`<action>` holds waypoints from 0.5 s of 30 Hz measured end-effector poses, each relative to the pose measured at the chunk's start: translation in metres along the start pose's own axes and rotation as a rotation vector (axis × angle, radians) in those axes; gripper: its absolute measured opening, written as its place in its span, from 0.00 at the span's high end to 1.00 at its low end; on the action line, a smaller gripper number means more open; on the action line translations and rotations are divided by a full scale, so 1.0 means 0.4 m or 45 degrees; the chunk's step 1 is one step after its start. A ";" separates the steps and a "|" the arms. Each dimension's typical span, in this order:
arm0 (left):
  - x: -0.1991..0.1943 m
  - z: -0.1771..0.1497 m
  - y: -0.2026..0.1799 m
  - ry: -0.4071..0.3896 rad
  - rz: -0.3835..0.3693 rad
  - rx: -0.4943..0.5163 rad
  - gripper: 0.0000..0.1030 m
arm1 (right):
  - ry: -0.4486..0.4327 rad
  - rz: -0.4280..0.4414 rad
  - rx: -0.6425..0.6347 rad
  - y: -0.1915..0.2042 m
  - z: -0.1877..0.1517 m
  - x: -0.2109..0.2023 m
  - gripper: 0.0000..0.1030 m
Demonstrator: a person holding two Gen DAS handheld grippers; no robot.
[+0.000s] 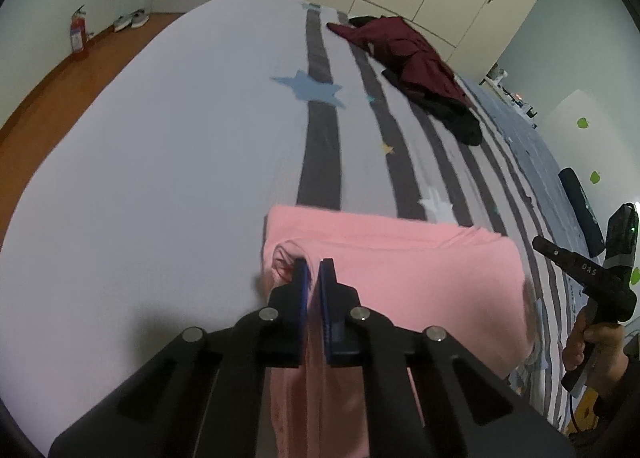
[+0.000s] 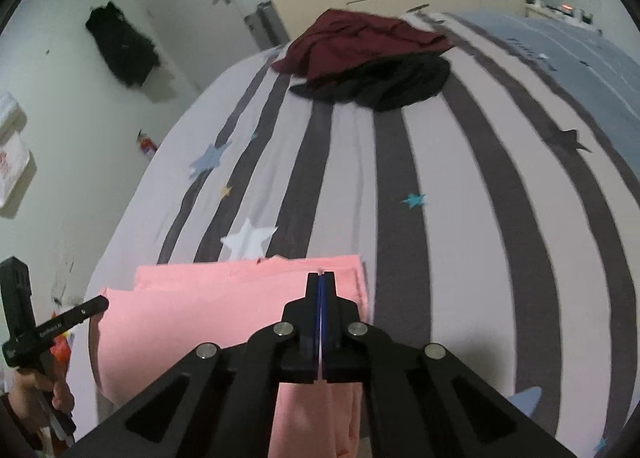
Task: Fold clothes
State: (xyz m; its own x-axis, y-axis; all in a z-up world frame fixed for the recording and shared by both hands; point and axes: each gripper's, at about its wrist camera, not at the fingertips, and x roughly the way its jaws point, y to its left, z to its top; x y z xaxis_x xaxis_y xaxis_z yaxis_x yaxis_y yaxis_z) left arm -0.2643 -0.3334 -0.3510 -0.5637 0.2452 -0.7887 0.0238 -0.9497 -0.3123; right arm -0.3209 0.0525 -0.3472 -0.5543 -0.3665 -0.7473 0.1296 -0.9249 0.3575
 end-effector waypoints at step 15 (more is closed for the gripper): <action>0.044 0.024 -0.005 0.036 0.010 0.061 0.96 | 0.086 -0.006 -0.049 0.018 -0.012 0.070 0.77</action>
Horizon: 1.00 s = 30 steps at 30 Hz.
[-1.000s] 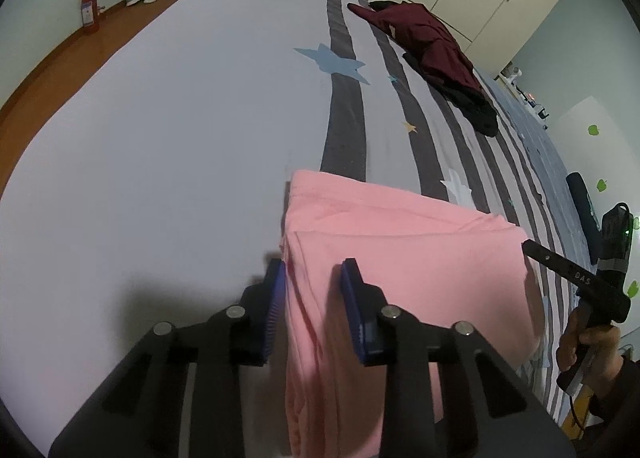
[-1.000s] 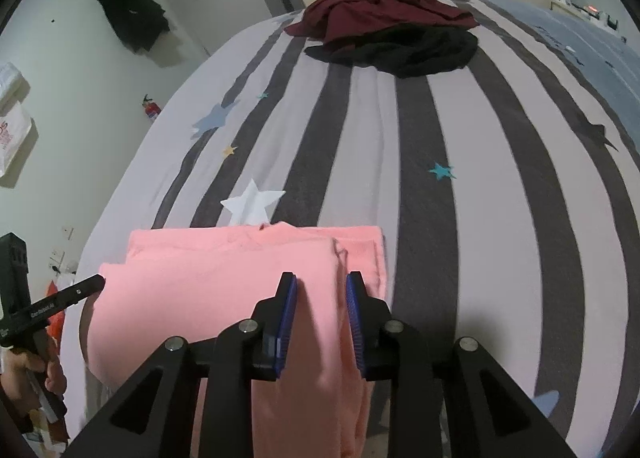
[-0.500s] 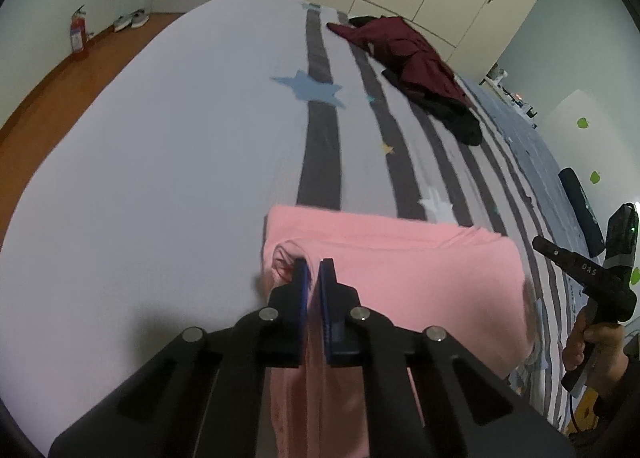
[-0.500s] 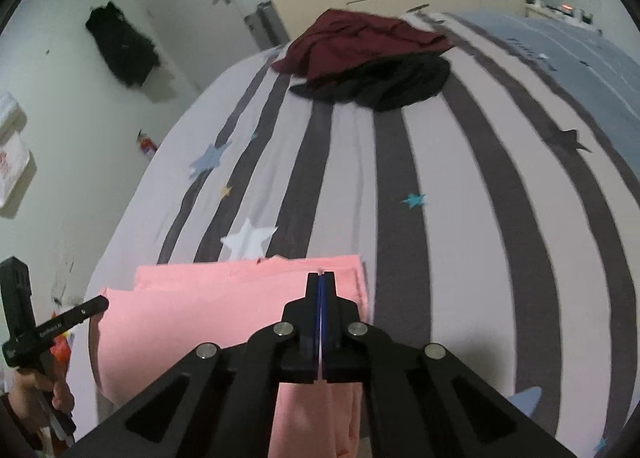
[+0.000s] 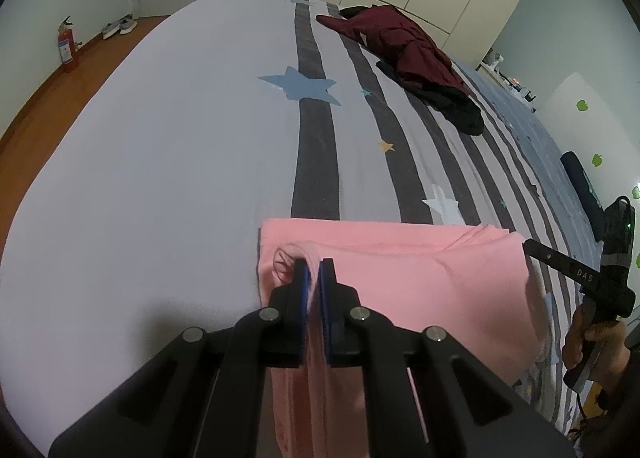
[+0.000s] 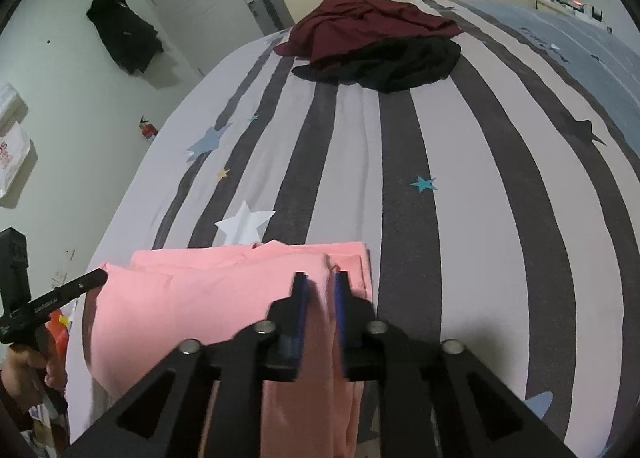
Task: Fold clothes
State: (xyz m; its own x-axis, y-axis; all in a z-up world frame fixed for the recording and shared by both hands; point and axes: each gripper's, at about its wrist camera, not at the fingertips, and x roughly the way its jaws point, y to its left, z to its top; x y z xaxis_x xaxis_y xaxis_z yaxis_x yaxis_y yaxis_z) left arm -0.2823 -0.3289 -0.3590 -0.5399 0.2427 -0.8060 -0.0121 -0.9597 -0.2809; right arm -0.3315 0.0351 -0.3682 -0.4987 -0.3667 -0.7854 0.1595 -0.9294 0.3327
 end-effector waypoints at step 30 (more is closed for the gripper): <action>0.094 0.060 0.018 0.046 0.105 0.008 0.98 | 0.005 -0.066 -0.046 -0.013 0.038 0.049 0.97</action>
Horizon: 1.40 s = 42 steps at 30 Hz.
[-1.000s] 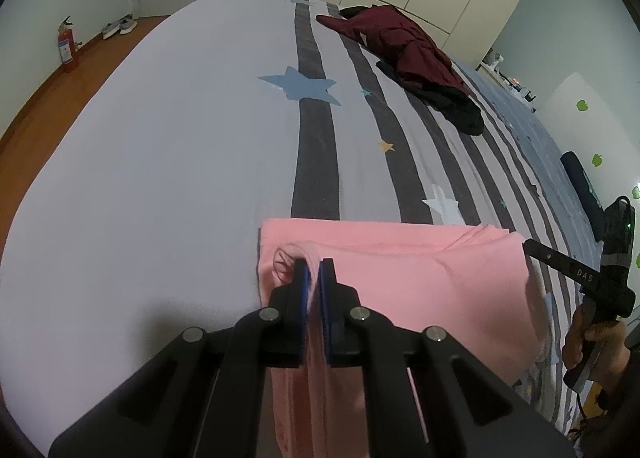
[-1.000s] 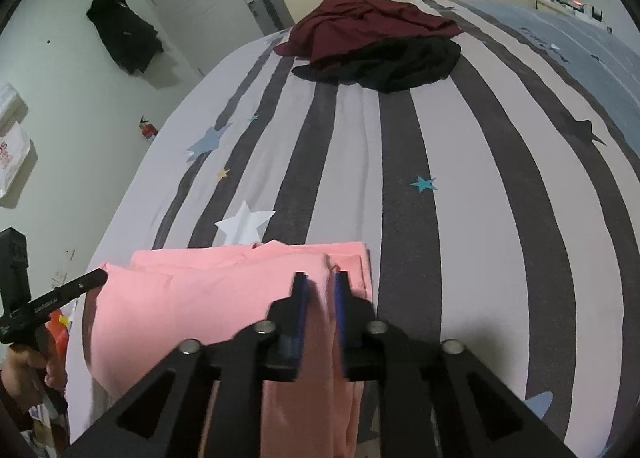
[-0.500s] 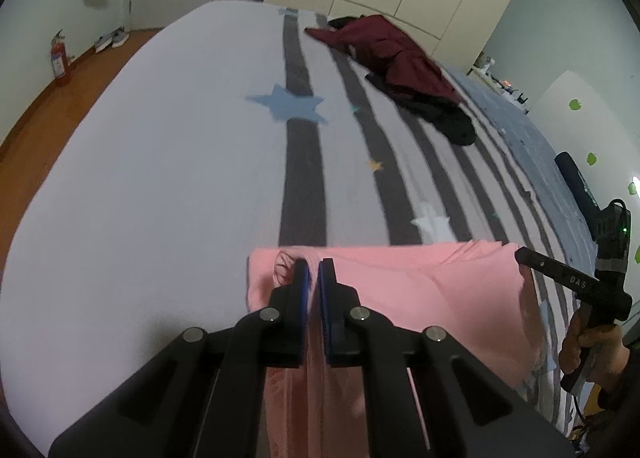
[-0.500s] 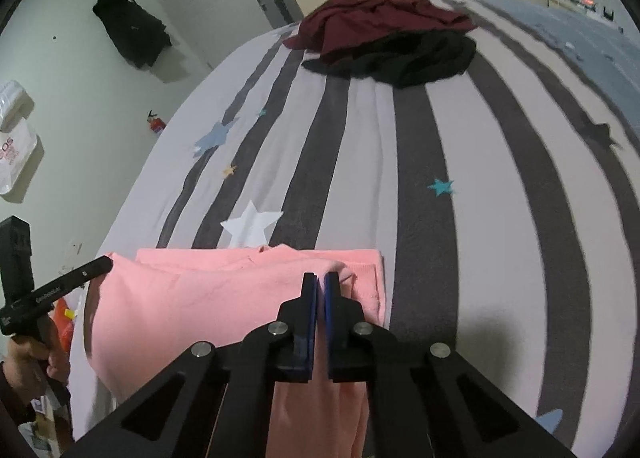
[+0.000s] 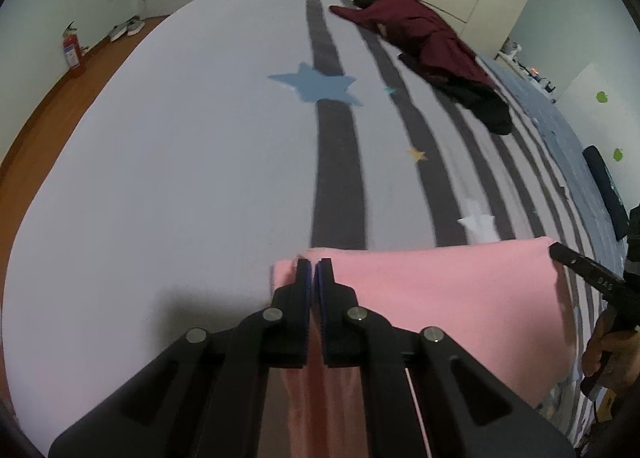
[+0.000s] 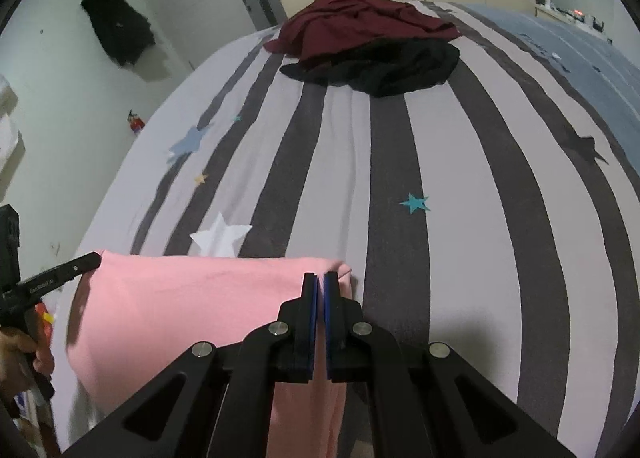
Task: Fold clothes
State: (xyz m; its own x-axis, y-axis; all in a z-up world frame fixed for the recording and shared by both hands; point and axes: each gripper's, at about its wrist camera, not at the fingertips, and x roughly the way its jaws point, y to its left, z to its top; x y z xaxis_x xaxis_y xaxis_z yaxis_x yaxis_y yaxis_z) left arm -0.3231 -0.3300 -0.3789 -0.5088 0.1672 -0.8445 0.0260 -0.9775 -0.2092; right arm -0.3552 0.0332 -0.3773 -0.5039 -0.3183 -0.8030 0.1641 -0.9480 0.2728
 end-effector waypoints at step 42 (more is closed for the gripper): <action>0.021 -0.054 -0.122 -0.003 -0.035 -0.064 0.98 | 0.021 0.098 -0.107 0.141 -0.031 0.058 1.00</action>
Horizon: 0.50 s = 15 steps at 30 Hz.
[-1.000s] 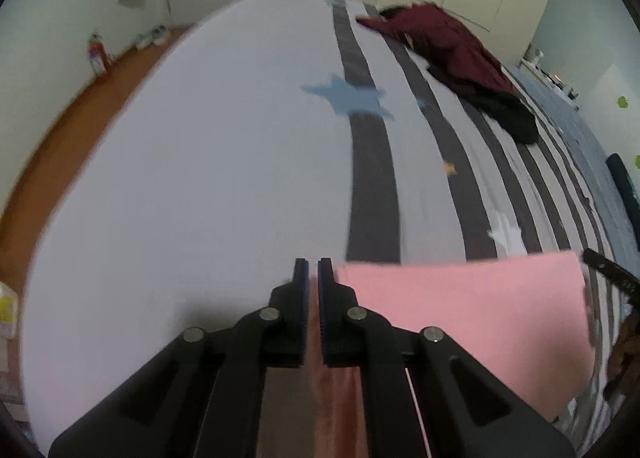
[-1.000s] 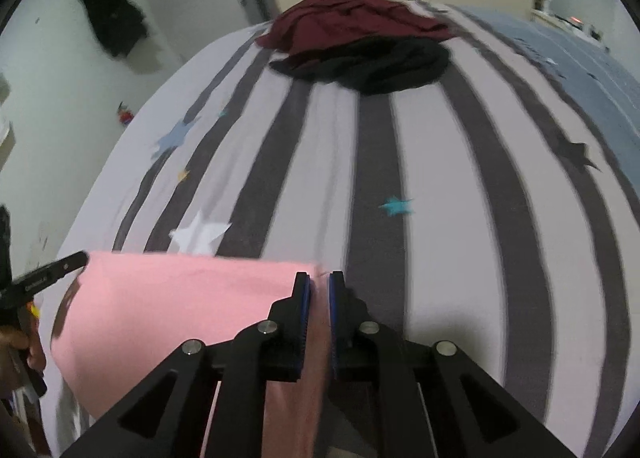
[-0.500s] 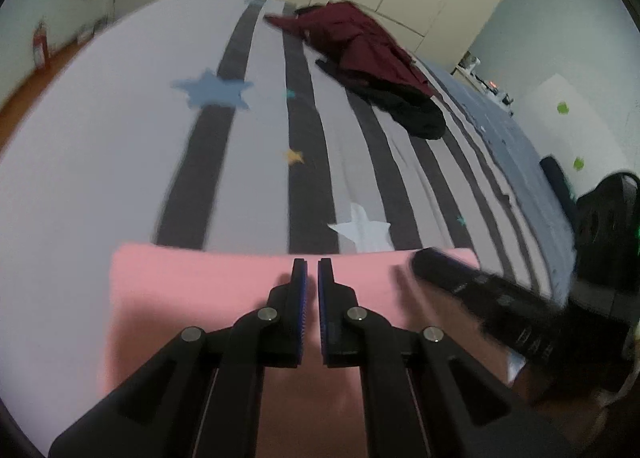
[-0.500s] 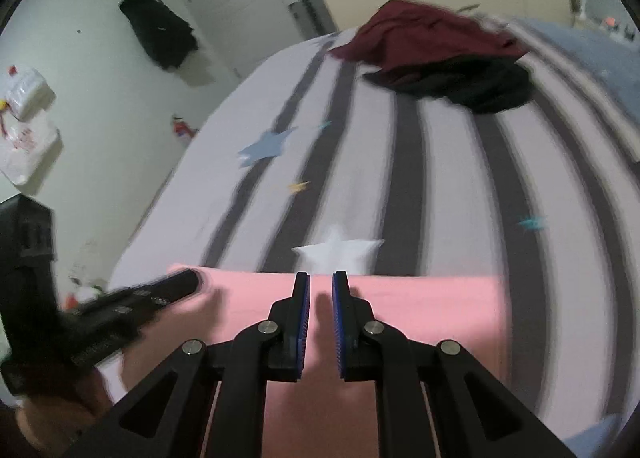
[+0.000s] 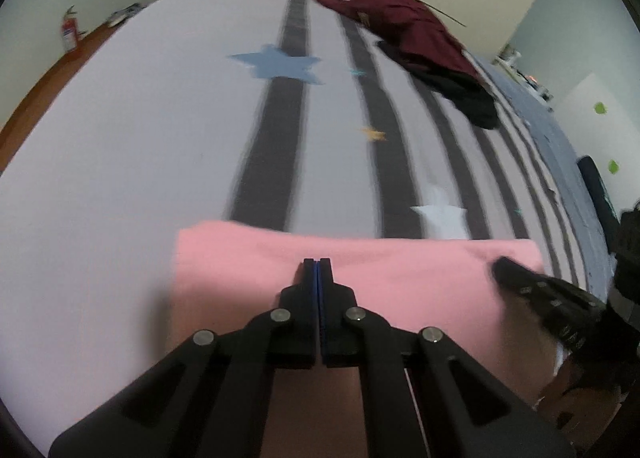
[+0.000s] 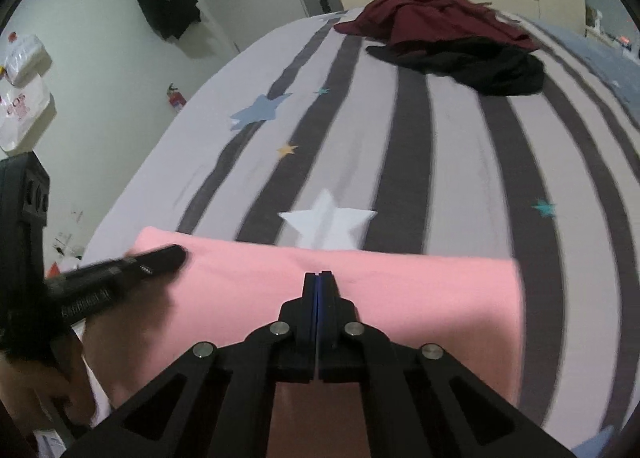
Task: Fold clothes
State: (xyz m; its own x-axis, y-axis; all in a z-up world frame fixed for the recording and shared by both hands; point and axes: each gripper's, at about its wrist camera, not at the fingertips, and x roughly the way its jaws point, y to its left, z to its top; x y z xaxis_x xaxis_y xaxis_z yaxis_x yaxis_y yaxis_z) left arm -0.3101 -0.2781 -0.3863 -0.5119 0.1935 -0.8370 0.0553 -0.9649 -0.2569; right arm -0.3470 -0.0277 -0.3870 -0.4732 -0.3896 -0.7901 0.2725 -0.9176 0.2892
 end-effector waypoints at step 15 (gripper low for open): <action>-0.035 0.014 0.082 -0.074 0.136 0.022 0.98 | -0.025 -0.122 0.058 -0.131 -0.011 -0.054 1.00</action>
State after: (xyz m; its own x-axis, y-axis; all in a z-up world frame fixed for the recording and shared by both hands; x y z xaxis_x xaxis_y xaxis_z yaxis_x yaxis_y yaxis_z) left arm -0.3058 -0.3133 -0.3804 -0.5526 0.0794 -0.8297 0.0978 -0.9824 -0.1592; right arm -0.3472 0.0291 -0.3875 -0.5114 -0.3013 -0.8048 0.1872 -0.9531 0.2378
